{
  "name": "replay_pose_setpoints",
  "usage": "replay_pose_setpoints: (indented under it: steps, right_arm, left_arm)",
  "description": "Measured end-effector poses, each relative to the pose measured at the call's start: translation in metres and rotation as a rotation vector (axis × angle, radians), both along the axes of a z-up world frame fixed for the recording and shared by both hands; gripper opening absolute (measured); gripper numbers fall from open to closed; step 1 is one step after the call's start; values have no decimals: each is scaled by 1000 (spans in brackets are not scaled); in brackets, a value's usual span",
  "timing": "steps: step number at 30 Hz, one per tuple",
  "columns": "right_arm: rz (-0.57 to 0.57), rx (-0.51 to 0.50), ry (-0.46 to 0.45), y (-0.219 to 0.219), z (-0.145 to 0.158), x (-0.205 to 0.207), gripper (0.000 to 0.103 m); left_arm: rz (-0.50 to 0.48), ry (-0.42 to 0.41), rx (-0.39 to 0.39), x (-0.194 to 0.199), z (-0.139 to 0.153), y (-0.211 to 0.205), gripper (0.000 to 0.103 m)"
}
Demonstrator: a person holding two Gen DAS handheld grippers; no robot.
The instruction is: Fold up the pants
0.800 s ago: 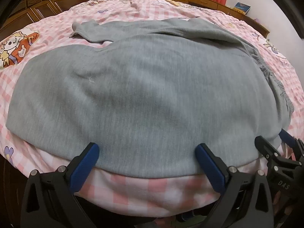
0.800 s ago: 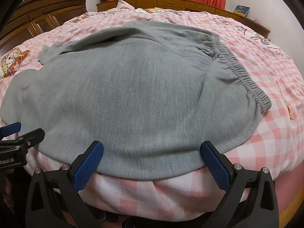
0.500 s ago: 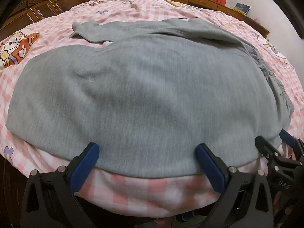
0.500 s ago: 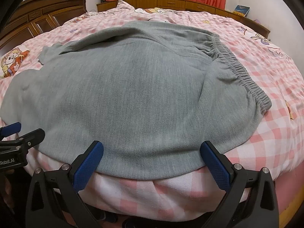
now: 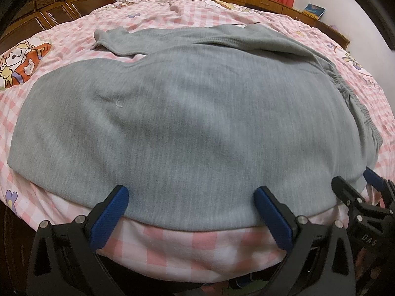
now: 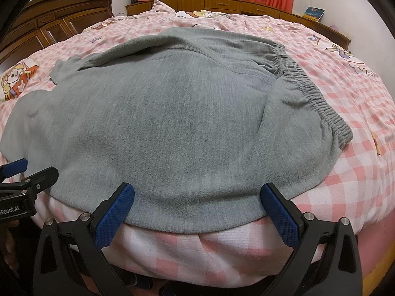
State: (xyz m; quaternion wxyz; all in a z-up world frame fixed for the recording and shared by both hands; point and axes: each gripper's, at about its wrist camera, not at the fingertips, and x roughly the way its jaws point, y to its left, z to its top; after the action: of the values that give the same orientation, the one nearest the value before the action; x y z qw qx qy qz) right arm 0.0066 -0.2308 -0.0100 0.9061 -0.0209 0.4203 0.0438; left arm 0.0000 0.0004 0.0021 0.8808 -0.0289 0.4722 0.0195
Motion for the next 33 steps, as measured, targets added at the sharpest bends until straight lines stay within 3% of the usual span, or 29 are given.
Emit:
replay_pose_setpoints:
  steps: [33]
  right_arm:
    - [-3,-12,0,1,0,1,103]
  left_arm:
    - [5,-21,7,-3,1,-1,103]
